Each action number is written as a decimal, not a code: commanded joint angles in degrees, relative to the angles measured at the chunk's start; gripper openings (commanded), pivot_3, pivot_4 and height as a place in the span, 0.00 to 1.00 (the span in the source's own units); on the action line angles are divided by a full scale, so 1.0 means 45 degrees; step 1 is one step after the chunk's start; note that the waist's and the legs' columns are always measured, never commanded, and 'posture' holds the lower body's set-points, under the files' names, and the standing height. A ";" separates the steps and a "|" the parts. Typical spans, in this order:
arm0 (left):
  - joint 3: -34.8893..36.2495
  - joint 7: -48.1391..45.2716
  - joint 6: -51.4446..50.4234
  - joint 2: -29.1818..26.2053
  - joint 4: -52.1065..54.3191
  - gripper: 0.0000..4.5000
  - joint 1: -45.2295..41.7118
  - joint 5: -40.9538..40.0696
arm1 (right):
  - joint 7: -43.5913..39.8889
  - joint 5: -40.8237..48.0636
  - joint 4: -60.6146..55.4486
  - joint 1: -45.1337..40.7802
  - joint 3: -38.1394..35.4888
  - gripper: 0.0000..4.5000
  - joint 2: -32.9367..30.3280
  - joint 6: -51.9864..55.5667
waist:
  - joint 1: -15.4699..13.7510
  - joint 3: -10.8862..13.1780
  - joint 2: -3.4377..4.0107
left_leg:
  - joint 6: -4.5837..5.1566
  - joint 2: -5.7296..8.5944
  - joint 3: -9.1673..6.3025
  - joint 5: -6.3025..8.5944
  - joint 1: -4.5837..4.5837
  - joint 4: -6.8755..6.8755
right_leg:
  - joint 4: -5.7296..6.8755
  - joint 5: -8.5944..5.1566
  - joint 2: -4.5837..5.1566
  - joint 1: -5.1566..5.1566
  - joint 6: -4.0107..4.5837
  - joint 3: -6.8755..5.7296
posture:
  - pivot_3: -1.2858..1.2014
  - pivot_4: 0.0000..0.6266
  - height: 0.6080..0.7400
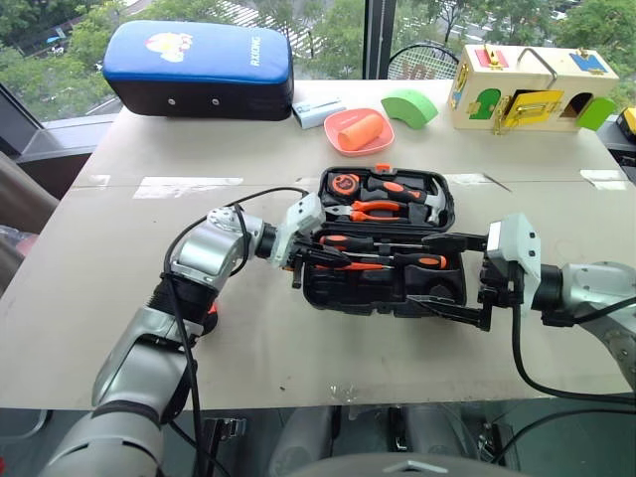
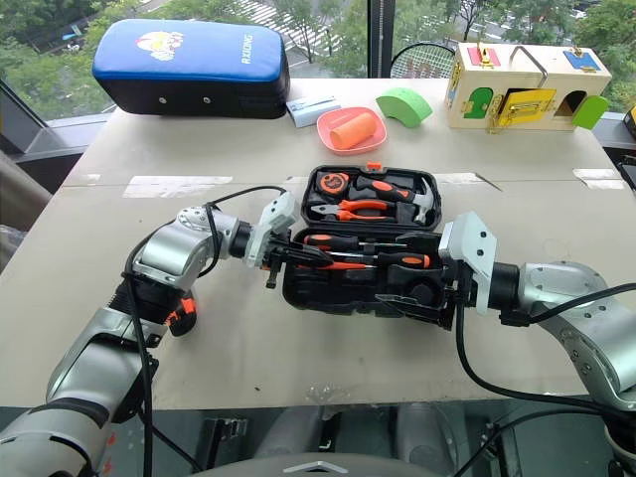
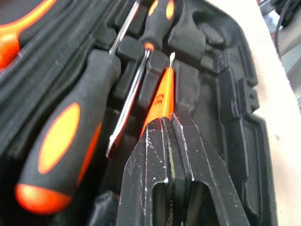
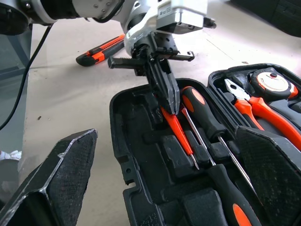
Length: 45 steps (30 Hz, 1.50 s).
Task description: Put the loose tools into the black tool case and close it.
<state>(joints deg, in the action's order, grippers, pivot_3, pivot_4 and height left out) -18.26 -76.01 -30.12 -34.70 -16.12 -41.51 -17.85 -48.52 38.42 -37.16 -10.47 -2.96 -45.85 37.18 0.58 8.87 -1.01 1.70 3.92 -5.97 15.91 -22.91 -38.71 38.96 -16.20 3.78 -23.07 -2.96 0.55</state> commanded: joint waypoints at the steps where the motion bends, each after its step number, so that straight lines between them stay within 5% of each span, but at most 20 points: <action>1: 0.0214 0.0010 -0.0073 -0.0004 0.0434 0.00 0.0167 0.0096 | -0.0084 0.0062 -0.0283 -0.0073 -0.0152 1.00 -0.0083 -0.0181 | 0.0008 0.0000 0.0000 | 0.0000 0.0000 0.0000 0.0000 0.0001 -0.0001 | 0.0003 0.0000 0.0000 0.0000 0.0000 0.0000 | 0.52 0.24 0.96; 17: -0.0265 0.0326 0.0531 -0.0661 0.0855 0.00 0.1301 0.1260 | -0.0054 -0.0051 -0.0161 -0.0167 0.0075 1.00 0.0090 -0.0285 | 0.0037 -0.0035 0.0008 | -0.0001 -0.0002 0.0001 0.0000 0.0016 0.0011 | 0.0001 0.0000 -0.0001 0.0003 0.0000 0.0006 | 0.52 0.24 0.96; 45: 0.0939 0.1620 -0.0263 -0.0599 0.2587 0.00 0.2206 0.0780 | -0.0713 -0.0222 0.0553 -0.1060 0.0728 1.00 0.0333 -0.0606 | 0.0028 -0.0040 0.0013 | -0.0001 -0.0002 0.0002 0.0000 0.0021 0.0018 | -0.0003 0.0000 0.0002 0.0007 0.0001 0.0007 | 0.52 0.24 0.96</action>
<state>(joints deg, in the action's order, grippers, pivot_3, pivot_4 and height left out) -13.37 -68.71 -29.95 -36.59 -6.03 -33.14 -14.67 -50.95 37.34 -34.36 -14.39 0.34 -44.57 35.72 0.71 8.69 -0.95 1.70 3.91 -5.96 15.91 -22.81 -38.63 38.94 -16.20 3.79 -23.04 -2.95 0.59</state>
